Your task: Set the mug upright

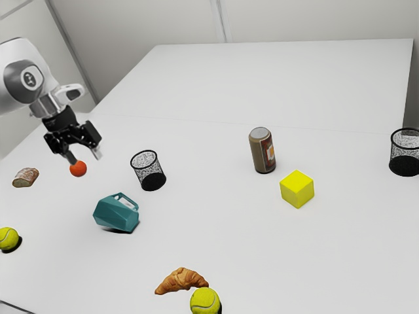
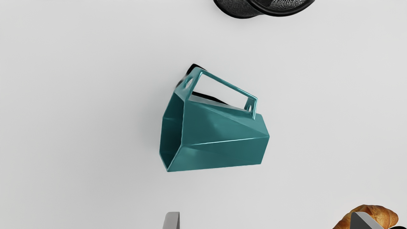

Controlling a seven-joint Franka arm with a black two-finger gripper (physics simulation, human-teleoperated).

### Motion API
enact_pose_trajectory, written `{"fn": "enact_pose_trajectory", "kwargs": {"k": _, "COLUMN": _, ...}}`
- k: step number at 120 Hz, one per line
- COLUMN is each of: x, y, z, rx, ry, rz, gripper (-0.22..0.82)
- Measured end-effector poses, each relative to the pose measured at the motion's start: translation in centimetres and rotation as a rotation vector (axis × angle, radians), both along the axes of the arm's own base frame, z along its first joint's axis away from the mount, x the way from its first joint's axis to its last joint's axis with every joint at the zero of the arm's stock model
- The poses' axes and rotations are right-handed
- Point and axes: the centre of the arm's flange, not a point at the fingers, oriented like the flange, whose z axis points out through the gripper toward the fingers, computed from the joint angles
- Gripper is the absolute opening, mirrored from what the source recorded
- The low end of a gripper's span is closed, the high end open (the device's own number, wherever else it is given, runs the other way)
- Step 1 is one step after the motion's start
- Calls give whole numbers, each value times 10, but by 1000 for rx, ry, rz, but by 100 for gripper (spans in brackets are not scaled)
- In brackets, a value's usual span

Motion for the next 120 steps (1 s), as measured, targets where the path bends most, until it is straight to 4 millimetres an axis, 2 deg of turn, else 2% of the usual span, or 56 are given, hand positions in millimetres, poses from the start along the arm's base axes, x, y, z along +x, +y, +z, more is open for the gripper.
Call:
{"fn": "enact_pose_trajectory", "kwargs": {"k": 39, "x": -21, "y": 29, "z": -55, "rx": -79, "ry": -37, "rz": 14, "gripper": 58}}
{"fn": "enact_pose_trajectory", "kwargs": {"k": 83, "x": -36, "y": 35, "z": -92, "rx": -156, "ry": -103, "rz": 7, "gripper": 58}}
{"fn": "enact_pose_trajectory", "kwargs": {"k": 120, "x": -38, "y": 47, "z": -121, "rx": -211, "ry": -160, "rz": 16, "gripper": 58}}
